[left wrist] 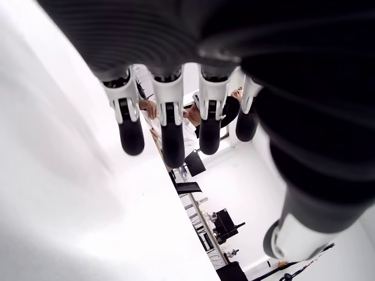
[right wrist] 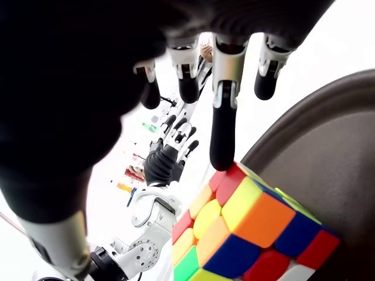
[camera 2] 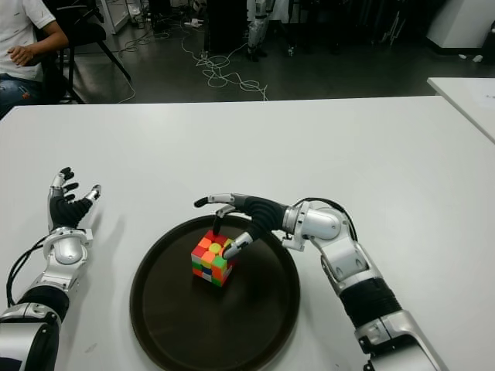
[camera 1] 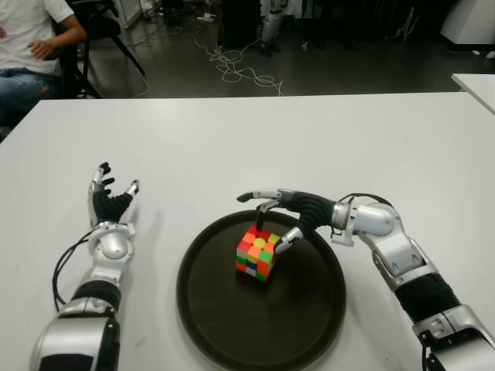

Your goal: Pick up the Rubik's Cube and put it in the plate

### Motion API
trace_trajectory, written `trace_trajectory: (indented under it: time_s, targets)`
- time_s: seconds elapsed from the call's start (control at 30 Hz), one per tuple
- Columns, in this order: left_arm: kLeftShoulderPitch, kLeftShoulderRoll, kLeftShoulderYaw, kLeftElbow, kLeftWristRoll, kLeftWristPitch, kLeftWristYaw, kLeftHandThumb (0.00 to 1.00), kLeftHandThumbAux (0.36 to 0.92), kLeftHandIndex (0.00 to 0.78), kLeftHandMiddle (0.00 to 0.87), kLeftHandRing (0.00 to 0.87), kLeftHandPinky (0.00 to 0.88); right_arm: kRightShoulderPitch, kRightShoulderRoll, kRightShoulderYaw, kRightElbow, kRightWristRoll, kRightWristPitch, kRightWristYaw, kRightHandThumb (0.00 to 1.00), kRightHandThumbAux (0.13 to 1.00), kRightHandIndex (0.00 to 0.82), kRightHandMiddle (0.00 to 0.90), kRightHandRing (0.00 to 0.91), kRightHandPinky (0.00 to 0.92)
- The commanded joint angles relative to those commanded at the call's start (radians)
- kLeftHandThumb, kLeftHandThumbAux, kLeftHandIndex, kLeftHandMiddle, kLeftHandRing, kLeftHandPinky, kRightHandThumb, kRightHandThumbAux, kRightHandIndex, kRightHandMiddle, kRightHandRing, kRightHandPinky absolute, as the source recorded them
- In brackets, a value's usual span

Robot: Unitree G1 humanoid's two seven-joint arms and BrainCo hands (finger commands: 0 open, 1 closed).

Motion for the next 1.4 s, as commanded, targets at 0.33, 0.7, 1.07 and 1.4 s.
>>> trace_trajectory:
  time_s: [0.33,0.7,1.07,1.4]
  targets:
    - [0.0,0.0,-0.004,0.0,0.004,0.009,0.005,0.198,0.727,0.099,0.179,0.201,0.249,-0.035,0.01,-0.032,0.085,0.013,-0.086,-0.024,0.0,0.748,0.0,0.018,0.0,0.0]
    - [-0.002,0.001,-0.001,0.003,0.001,0.001,0.005,0.195,0.723,0.098,0.149,0.161,0.177,-0.08,0.013,-0.149,0.245,0.03,-0.211,-0.135,0.0,0.88,0.034,0.076,0.059,0.072]
    - [-0.006,0.005,-0.01,0.008,0.014,0.02,0.017,0.173,0.73,0.098,0.168,0.176,0.183,-0.063,0.015,-0.214,0.236,0.029,-0.211,-0.256,0.0,0.926,0.034,0.045,0.025,0.049]
    - [-0.007,0.007,-0.016,0.003,0.017,0.028,0.01,0.171,0.728,0.099,0.167,0.17,0.186,-0.055,0.012,-0.22,0.223,0.055,-0.223,-0.239,0.002,0.941,0.049,0.063,0.033,0.067]
